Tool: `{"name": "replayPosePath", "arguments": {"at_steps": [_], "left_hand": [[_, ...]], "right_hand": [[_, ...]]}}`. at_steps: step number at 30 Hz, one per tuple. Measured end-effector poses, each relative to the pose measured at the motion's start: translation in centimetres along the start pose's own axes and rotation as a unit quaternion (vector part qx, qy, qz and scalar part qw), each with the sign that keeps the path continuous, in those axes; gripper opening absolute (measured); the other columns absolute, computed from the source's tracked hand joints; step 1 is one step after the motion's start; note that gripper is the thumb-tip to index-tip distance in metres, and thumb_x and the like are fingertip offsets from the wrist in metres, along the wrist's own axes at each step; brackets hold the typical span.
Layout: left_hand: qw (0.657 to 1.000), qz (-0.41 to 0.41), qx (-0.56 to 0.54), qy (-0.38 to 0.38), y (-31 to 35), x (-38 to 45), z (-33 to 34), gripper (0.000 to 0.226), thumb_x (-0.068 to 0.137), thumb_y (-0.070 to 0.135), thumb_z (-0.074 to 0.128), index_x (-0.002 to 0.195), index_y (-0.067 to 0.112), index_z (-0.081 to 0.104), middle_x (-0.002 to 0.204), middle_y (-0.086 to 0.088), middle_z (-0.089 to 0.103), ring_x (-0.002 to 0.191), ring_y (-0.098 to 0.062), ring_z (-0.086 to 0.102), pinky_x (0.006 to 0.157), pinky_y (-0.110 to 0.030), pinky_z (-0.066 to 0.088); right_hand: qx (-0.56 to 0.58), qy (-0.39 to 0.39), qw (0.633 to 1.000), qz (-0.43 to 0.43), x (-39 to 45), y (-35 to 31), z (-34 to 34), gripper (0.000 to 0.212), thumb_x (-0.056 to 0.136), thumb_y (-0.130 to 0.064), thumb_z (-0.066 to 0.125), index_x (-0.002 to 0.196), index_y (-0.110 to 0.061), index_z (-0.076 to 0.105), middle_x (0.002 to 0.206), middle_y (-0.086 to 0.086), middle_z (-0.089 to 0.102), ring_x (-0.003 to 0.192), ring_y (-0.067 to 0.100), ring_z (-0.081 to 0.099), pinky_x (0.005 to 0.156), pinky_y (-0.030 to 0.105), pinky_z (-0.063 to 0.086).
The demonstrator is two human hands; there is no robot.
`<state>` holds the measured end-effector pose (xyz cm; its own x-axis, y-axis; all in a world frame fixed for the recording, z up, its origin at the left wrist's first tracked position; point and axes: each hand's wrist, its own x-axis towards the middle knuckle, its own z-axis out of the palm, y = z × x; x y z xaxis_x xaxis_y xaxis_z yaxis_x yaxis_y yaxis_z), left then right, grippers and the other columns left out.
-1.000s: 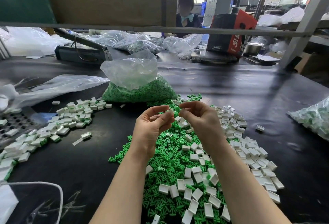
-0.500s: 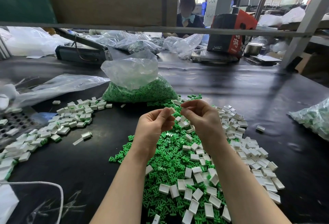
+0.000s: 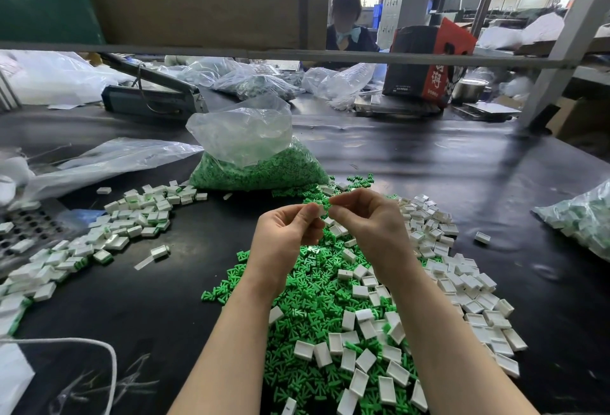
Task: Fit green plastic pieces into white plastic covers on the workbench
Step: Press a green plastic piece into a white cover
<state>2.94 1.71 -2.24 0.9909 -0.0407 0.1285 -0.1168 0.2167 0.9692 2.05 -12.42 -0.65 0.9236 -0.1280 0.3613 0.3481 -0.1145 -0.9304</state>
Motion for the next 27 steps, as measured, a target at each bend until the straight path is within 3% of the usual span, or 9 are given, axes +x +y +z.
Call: {"name": "replayPosePath", "arguments": {"at_steps": [3,9,12,17,23,27], "left_hand": [[0.999,0.016,0.033,0.007,-0.04,0.14,-0.14,0.015,0.092,0.018,0.064,0.089,0.006,0.073,0.065,-0.001,0.068,0.057,-0.009,0.059,0.058,-0.020,0.050],[0.993,0.055,0.103,-0.022,0.07,0.11,-0.43,0.018,0.095,0.016,0.061,0.081,0.016,0.072,0.063,0.001,0.064,0.056,-0.004,0.056,0.058,-0.017,0.048],[0.987,0.062,0.147,-0.033,0.04,0.17,-0.68,0.017,0.095,0.017,0.061,0.082,0.017,0.071,0.065,0.001,0.064,0.059,-0.004,0.056,0.061,-0.021,0.050],[0.979,0.064,0.191,-0.040,-0.01,-0.03,-0.57,0.014,0.096,0.017,0.060,0.088,0.021,0.071,0.076,-0.013,0.067,0.068,-0.013,0.056,0.072,-0.042,0.052],[0.988,0.052,0.140,-0.038,0.14,-0.08,-0.36,0.016,0.095,0.010,0.059,0.088,0.016,0.072,0.068,0.001,0.067,0.060,-0.002,0.058,0.060,-0.017,0.049],[0.977,0.042,0.205,-0.047,-0.03,0.05,-0.66,0.017,0.097,0.018,0.058,0.084,0.020,0.070,0.068,-0.001,0.066,0.061,-0.009,0.057,0.064,-0.029,0.050]], "right_hand": [[-0.015,-0.007,1.000,0.002,-0.04,-0.14,0.09,0.014,0.082,-0.001,0.074,0.082,-0.015,0.072,0.079,0.009,0.072,0.070,0.011,0.065,0.067,0.020,0.054],[-0.065,-0.048,0.996,0.042,-0.07,0.36,-0.38,0.010,0.087,-0.009,0.071,0.096,-0.011,0.067,0.081,0.016,0.071,0.072,0.028,0.066,0.071,0.043,0.054],[-0.135,-0.078,0.987,0.033,-0.06,0.71,-0.49,0.005,0.091,-0.013,0.066,0.092,-0.008,0.067,0.076,0.008,0.072,0.067,0.017,0.066,0.065,0.032,0.054],[-0.232,-0.098,0.968,0.002,0.12,0.77,-0.62,0.014,0.092,-0.020,0.065,0.079,-0.018,0.063,0.069,0.004,0.069,0.050,0.006,0.048,0.048,0.017,0.038],[-0.258,-0.141,0.956,0.013,0.03,0.57,-0.74,0.026,0.098,-0.022,0.054,0.073,-0.020,0.060,0.063,-0.002,0.064,0.046,0.001,0.043,0.048,0.019,0.034],[-0.226,-0.154,0.961,0.035,-0.15,0.46,-0.73,0.031,0.099,-0.018,0.052,0.069,-0.017,0.057,0.061,0.000,0.057,0.052,0.009,0.045,0.054,0.027,0.038]]}}
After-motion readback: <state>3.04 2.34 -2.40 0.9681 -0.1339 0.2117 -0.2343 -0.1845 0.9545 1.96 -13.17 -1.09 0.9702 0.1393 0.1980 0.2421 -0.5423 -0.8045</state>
